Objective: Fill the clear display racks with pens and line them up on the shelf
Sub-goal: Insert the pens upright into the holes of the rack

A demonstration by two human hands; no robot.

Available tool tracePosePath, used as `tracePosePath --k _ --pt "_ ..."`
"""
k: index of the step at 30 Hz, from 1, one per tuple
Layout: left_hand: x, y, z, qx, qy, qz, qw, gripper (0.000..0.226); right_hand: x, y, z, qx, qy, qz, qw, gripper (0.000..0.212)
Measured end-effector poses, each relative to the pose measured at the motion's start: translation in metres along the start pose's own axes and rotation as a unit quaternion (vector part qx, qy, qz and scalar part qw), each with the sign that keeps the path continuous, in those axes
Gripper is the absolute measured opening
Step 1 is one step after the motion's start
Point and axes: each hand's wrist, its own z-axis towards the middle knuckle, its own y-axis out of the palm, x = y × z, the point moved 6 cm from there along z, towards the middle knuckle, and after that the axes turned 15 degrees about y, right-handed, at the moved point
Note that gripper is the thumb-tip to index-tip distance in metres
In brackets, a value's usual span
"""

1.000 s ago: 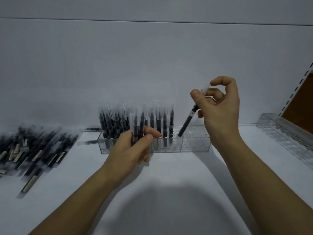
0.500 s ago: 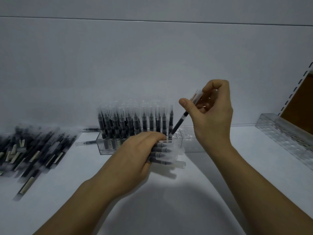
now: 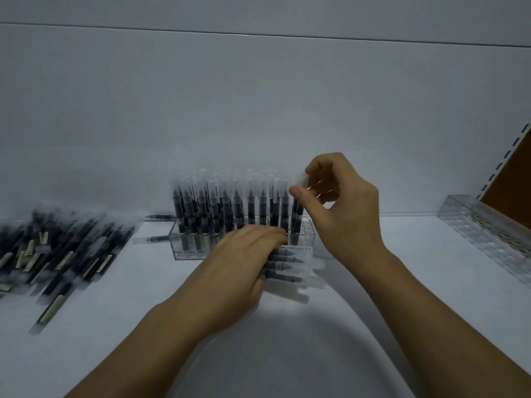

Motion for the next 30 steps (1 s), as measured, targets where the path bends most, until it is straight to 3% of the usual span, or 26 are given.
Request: tracePosePath --k 7,10,12,15,17,20,24,30 --pt "0.000 -0.001 0.000 0.009 0.005 -0.012 1.000 0.065 0.007 0.006 0.001 -0.018 0.009 -0.025 0.999 0.028" --pt "-0.002 -0.007 -0.001 0.056 -0.025 -0.105 0.993 0.050 0.004 0.004 0.000 -0.002 -0.001 -0.049 0.999 0.020" --pt "-0.005 -0.014 -0.001 0.131 -0.070 -0.235 0.961 0.038 -0.001 0.001 -0.002 0.020 -0.009 -0.041 0.999 0.014" --pt "-0.008 -0.022 0.001 0.209 -0.120 -0.408 0.881 0.027 -0.013 -0.002 -0.004 0.022 -0.024 0.000 0.999 0.008" --pt "-0.007 -0.016 0.001 0.178 -0.138 -0.517 0.826 0.031 -0.017 0.001 -0.006 -0.026 -0.015 0.030 0.999 0.002" --pt "0.004 -0.007 0.002 0.126 -0.127 -0.624 0.760 0.033 -0.019 0.014 -0.009 -0.140 0.011 0.055 0.989 0.014" --pt "0.008 0.002 0.002 0.103 -0.142 -0.659 0.731 0.031 -0.020 0.021 -0.012 -0.207 0.018 0.069 0.976 0.019" --pt "0.006 0.002 0.000 0.091 -0.144 -0.660 0.731 0.033 -0.021 0.023 -0.012 -0.265 0.076 0.162 0.948 0.008"
